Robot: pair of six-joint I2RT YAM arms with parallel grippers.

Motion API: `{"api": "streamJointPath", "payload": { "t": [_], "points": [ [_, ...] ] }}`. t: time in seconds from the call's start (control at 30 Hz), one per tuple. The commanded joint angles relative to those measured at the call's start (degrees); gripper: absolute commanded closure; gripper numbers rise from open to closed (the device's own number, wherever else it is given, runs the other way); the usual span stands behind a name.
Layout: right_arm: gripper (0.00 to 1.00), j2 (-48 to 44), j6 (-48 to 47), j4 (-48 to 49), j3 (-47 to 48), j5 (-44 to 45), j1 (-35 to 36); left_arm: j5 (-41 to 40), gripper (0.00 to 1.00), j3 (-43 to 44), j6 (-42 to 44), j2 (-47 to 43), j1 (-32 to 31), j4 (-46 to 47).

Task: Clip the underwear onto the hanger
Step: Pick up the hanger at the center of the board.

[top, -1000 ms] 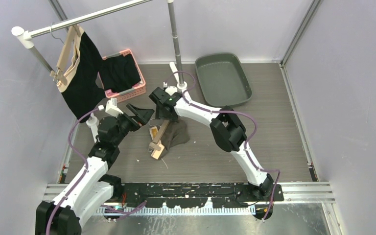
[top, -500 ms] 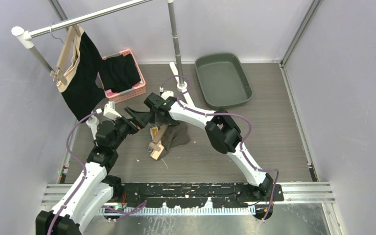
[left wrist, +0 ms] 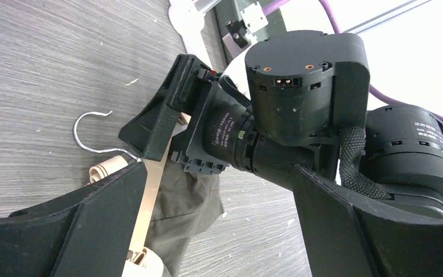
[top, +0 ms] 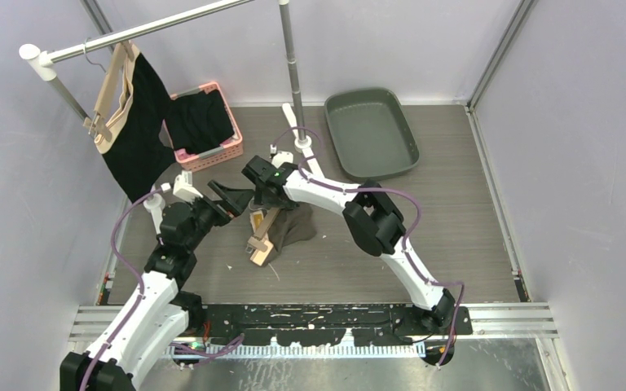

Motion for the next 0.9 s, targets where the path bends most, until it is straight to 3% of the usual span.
{"api": "streamJointPath", "payload": {
  "t": [0.0, 0.5, 0.87],
  "points": [
    [0.3, -2.85, 2.07, 1.13, -2.24, 1.63, 0.03, 0.99, 0.02, -0.43, -0.38, -1.03, 0.42, 1.21],
    [0.61, -5.56, 2.27, 5.01, -5.96, 1.41, -0.01, 0.88, 0.02, -2.27, -0.22, -1.7, 0.65, 1.63],
    [0.65, -23.96, -4.1, 27.66, -25.87, -0.48, 0.03, 1.01, 0.02, -2.63, -0.22, 0.9, 1.56, 4.95]
  ]
}}
